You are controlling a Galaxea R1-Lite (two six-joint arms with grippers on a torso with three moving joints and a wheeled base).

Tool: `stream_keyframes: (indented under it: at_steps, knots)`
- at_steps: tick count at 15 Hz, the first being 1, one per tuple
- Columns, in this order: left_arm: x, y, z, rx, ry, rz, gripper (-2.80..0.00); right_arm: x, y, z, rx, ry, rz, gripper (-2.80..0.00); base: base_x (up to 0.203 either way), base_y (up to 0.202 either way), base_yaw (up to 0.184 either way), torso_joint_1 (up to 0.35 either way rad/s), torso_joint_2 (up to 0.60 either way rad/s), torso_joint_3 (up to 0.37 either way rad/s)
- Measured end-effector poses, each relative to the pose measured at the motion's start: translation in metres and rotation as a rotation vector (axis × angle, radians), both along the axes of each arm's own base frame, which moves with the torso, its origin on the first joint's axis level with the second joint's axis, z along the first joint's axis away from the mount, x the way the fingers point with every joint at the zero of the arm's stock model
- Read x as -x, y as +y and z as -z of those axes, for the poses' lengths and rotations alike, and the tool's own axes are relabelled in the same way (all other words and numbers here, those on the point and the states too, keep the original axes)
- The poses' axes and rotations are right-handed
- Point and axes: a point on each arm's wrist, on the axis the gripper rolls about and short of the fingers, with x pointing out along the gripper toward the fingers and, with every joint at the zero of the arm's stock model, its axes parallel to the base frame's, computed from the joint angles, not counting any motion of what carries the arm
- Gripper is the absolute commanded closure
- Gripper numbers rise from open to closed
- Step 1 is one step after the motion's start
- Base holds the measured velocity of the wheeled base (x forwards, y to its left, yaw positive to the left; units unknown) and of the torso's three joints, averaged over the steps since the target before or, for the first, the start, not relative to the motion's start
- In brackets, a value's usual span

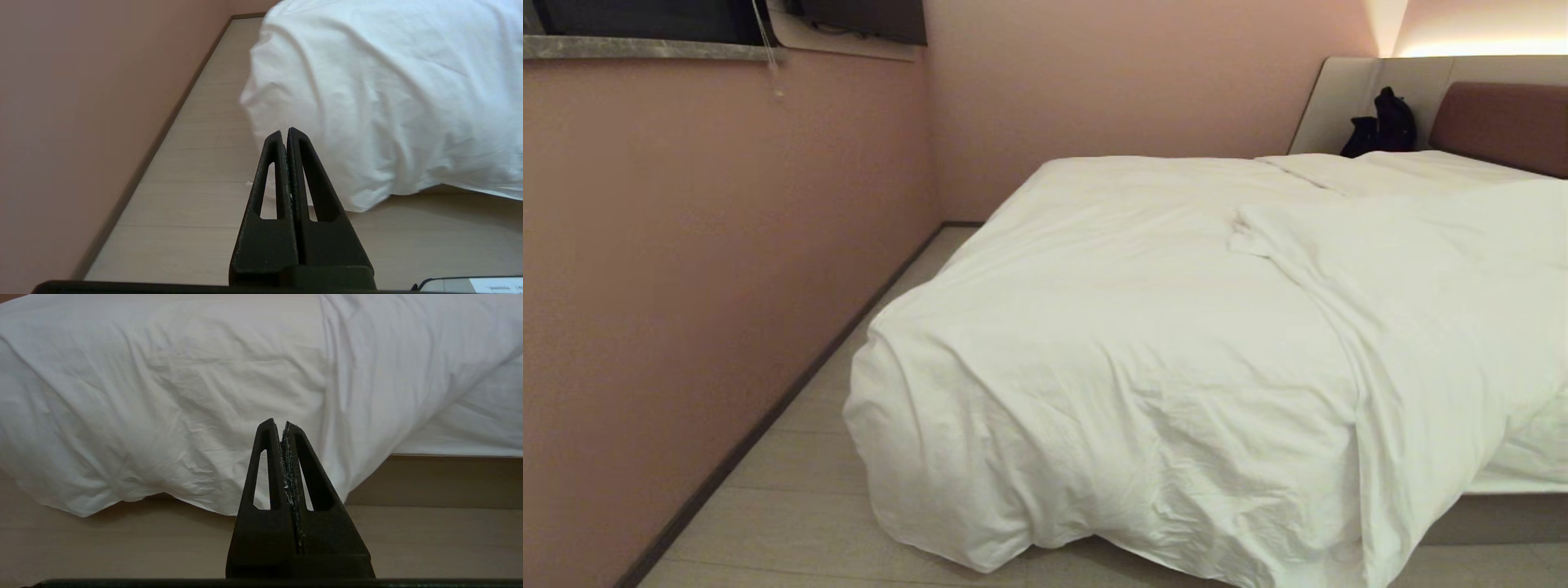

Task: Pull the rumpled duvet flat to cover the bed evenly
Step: Hold the folded corner of the quilt

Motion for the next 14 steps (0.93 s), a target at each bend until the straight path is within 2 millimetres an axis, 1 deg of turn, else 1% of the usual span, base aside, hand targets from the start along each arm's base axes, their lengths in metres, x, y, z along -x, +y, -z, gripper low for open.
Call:
stream_keyframes:
  at_steps: [14]
  knots:
    - [0.0000, 0.0000, -0.0001, 0.003, -0.001, -0.002, 0.00, 0.0000, 0.0000, 0.0000, 0.000, 0.000, 0.000, 0.00, 0.000, -0.193, -0.001, 0.002, 0.00, 0.002]
